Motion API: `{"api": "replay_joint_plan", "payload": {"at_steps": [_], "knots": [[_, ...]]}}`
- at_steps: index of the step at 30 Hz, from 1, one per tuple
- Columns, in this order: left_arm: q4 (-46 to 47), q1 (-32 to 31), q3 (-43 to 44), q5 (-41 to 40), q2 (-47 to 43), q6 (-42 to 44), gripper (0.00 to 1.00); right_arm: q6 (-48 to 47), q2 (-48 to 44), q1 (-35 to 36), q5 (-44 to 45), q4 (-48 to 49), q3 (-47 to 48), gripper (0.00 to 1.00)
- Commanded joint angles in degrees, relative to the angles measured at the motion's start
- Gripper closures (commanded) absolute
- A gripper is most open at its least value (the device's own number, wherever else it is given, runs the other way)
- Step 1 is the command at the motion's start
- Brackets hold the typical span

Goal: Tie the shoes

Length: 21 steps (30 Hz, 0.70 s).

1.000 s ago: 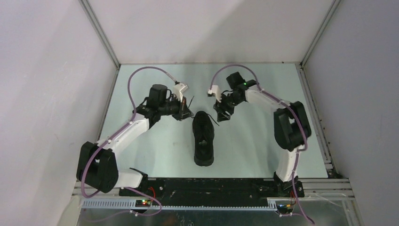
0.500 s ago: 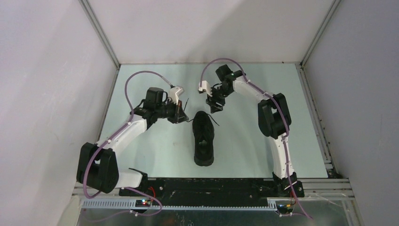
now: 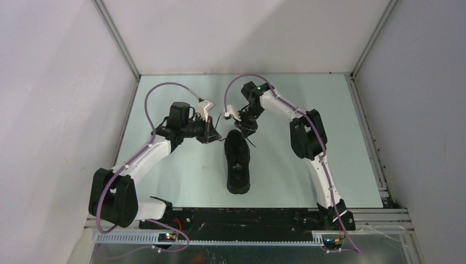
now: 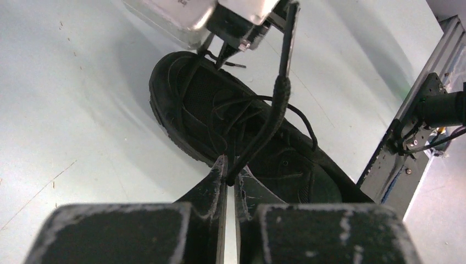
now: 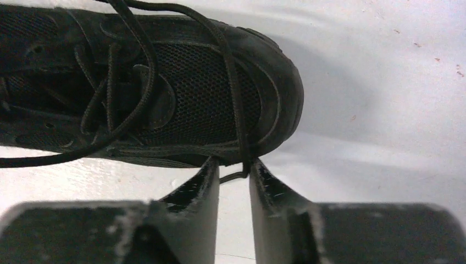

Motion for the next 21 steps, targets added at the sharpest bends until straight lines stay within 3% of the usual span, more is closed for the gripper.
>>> {"api": "replay_joint_plan", "payload": {"at_steps": [1,3,9,16,21], "knots": [[2.65,0.14,-1.12,0.92,-2.33,-0.60,0.91,0.34,0.92,0.38,0.16,-1.63,3.15,0.89],[3.48,0.15,-1.76,0.77,-2.39,-0.48,0.91,2.09,-0.02,-0.26,1.28,-1.33,4.05,1.00],[12.70,0.19,-4.20,3.17,-1.42,-2.76,0.88,7.60,-10.99,-2.12,1.50,0.92,1.75,1.00],[34.02,0.01,-4.06,12.18,2.31,-9.57,0.84,8.49,-22.85,0.99,1.71,-2.70,-5.75,1.00],[38.77,-0.32,-4.31,15.22,3.50,-8.87,0.79,13.66,-26.61,2.55,-0.46,-2.93,-6.62,1.00]]}}
